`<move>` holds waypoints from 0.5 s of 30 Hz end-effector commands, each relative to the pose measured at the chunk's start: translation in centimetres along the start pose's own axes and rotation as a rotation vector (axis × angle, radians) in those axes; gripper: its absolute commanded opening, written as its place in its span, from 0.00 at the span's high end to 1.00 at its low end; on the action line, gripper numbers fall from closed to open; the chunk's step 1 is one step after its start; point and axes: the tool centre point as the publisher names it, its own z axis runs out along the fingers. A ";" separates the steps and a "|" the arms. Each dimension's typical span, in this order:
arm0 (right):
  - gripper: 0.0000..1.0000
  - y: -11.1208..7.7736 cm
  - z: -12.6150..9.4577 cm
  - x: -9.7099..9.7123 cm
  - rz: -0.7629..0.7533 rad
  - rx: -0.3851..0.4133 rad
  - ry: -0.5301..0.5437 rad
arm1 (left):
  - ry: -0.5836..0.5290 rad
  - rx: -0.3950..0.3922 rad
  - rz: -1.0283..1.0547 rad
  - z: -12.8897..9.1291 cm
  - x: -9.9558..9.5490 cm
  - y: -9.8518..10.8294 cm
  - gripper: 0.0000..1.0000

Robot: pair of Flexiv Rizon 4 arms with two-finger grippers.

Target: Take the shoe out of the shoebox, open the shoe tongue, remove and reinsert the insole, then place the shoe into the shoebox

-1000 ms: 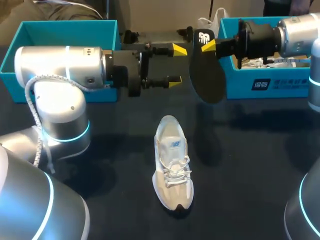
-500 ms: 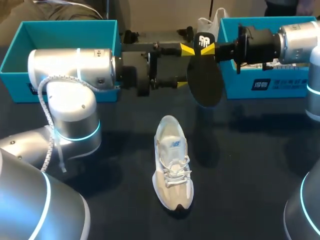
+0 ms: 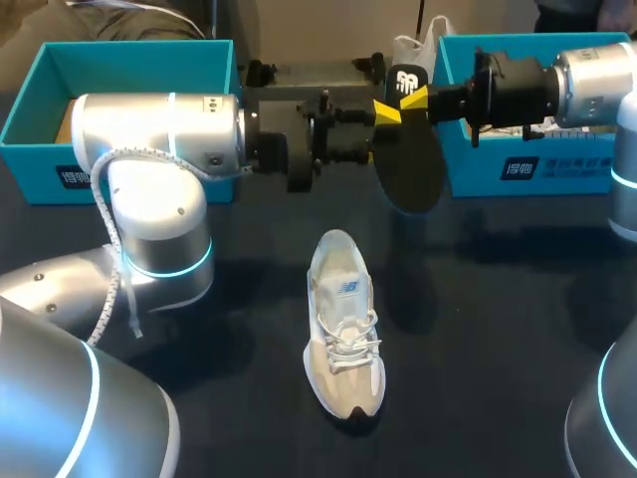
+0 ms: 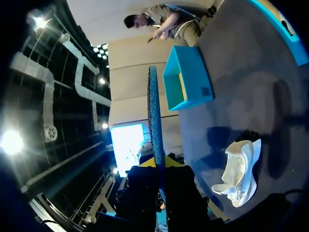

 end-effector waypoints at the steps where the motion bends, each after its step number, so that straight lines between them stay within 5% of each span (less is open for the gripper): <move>1: 1.00 -0.1 0.1 0.1 0.001 -0.003 -0.005 | 0.015 0.009 0.008 0.6 -0.3 0.3 0.56; 15: 1.00 -0.1 0.1 0.1 0.001 -0.003 -0.005 | 0.034 0.017 0.037 0.9 -0.1 0.4 0.73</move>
